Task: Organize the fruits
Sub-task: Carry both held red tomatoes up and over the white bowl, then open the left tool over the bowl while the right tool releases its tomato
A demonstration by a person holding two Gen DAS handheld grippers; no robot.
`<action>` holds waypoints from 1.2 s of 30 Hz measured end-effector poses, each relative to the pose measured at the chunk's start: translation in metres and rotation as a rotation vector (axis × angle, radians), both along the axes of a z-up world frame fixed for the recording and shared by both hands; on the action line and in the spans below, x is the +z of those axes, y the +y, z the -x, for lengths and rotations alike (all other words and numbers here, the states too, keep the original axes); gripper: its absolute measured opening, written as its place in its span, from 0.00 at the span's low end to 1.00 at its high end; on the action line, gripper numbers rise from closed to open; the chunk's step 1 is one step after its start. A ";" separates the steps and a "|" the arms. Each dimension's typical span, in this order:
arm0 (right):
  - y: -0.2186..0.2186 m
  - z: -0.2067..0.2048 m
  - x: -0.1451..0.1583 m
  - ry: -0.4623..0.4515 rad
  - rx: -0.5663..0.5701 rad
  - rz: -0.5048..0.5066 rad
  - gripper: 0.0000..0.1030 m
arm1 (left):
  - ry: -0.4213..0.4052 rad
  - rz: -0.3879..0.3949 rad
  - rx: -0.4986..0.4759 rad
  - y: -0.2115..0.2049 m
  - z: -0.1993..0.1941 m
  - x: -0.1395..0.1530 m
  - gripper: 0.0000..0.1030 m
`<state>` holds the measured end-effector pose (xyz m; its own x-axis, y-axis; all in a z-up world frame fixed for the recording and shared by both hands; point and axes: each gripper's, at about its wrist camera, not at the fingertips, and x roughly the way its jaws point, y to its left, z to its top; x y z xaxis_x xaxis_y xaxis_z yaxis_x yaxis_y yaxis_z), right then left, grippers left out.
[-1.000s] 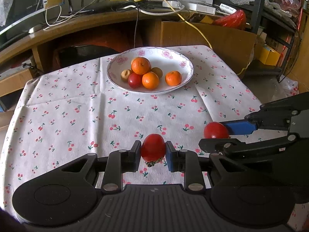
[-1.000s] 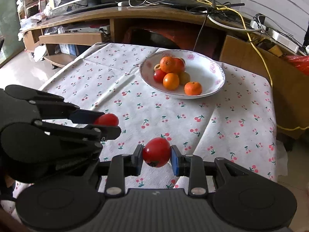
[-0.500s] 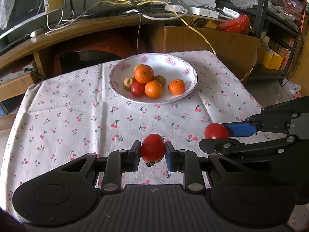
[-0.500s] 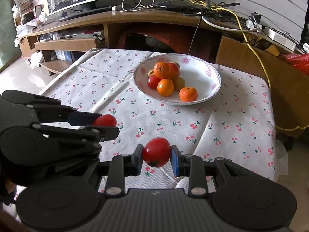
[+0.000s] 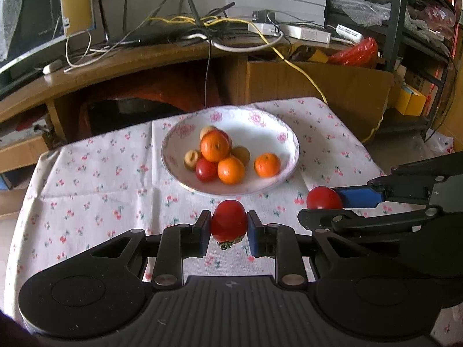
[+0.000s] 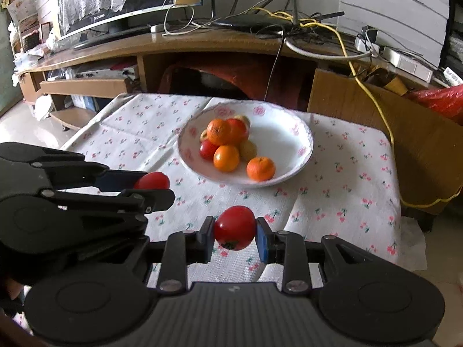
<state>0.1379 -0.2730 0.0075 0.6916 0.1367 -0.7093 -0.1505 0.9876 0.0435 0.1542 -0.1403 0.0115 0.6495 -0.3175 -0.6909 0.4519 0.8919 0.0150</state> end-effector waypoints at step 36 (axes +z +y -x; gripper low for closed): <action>-0.048 -0.117 -0.008 -0.080 -0.062 -0.050 0.48 | -0.033 -0.017 -0.020 -0.041 -0.115 -0.008 0.33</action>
<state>0.2551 -0.3205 -0.0009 0.7539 0.1256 -0.6449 -0.0940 0.9921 0.0833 0.2693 -0.1814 0.0034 0.6660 -0.3187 -0.6745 0.4686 0.8822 0.0458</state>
